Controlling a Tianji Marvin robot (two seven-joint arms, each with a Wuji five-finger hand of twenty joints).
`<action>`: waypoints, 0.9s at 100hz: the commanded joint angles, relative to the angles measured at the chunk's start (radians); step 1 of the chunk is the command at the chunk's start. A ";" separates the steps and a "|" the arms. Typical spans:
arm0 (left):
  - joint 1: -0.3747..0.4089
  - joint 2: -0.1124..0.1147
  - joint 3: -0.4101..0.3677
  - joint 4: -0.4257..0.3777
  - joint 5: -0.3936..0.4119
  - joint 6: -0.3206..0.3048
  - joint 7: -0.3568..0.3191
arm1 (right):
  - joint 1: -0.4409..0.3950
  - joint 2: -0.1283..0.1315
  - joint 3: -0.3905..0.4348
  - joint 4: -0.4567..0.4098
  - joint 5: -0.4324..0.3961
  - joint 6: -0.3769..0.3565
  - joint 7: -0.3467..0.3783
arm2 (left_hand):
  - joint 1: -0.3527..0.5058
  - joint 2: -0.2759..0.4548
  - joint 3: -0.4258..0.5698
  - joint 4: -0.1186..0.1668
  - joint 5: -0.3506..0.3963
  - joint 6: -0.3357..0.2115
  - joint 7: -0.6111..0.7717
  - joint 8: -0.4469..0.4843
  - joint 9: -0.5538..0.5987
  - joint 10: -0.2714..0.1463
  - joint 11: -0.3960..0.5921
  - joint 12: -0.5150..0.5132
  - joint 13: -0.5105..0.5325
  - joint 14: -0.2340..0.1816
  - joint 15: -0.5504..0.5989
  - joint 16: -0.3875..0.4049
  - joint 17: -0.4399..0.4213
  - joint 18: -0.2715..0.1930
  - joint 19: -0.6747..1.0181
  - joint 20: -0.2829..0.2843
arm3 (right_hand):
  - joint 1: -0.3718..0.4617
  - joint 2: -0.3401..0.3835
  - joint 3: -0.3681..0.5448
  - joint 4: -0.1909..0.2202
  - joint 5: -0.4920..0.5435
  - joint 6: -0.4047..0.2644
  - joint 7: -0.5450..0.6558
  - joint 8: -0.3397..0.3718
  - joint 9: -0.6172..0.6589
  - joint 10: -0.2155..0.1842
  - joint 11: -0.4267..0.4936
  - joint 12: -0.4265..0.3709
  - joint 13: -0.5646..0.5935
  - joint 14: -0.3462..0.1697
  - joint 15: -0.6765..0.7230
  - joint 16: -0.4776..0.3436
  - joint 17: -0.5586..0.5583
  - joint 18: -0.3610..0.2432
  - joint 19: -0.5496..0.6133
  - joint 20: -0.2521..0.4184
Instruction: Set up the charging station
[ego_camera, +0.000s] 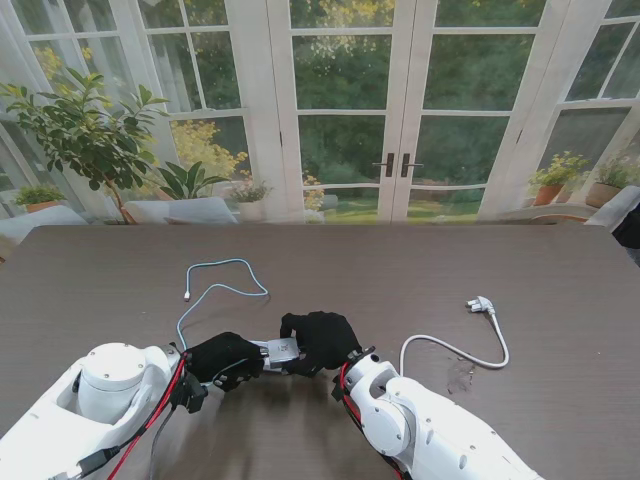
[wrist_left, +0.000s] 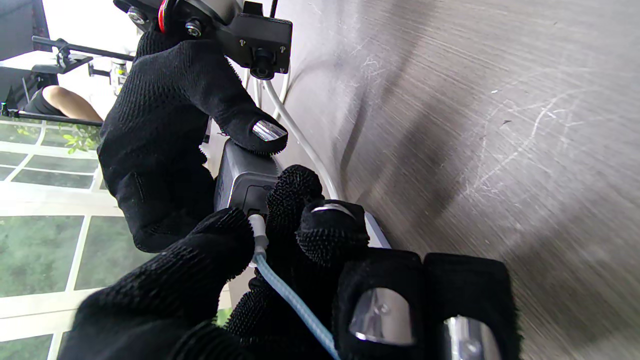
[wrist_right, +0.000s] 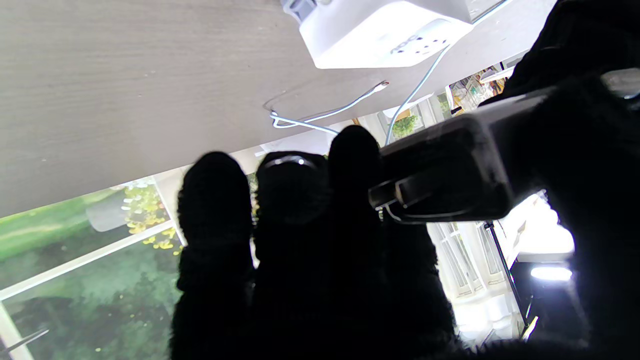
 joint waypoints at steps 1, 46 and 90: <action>-0.003 -0.005 0.005 0.007 -0.003 -0.009 -0.021 | -0.006 -0.009 -0.005 -0.006 0.003 -0.005 0.010 | 0.121 0.034 -0.006 -0.015 0.060 0.130 0.029 0.033 0.050 0.085 0.051 0.015 0.021 -0.077 0.107 0.007 0.060 -0.127 0.275 0.001 | 0.150 0.143 0.167 0.082 0.156 -0.224 0.190 0.098 0.044 -0.020 0.017 0.008 0.036 -0.004 0.012 -0.673 0.007 -0.026 0.016 0.011; 0.009 -0.019 0.017 0.021 0.024 -0.110 0.051 | -0.015 -0.016 -0.003 -0.008 0.029 -0.001 0.019 | 0.036 -0.038 0.102 -0.104 0.055 0.027 -0.007 -0.025 0.051 0.013 0.046 0.016 0.022 -0.091 0.087 -0.009 0.061 -0.145 0.275 -0.029 | 0.154 0.144 0.168 0.083 0.156 -0.220 0.191 0.099 0.043 -0.016 0.017 0.008 0.036 -0.002 0.013 -0.672 0.010 -0.028 0.016 0.011; 0.014 -0.046 0.037 0.041 0.008 -0.144 0.152 | -0.030 -0.027 0.002 -0.009 0.059 0.022 0.014 | -0.028 -0.148 0.202 -0.153 0.044 -0.046 -0.061 -0.122 0.060 -0.010 0.024 -0.089 0.022 -0.088 0.050 -0.019 0.053 -0.084 0.275 -0.096 | 0.158 0.139 0.171 0.083 0.160 -0.212 0.191 0.099 0.048 -0.011 0.016 0.008 0.035 0.002 0.025 -0.666 0.015 -0.030 0.020 0.014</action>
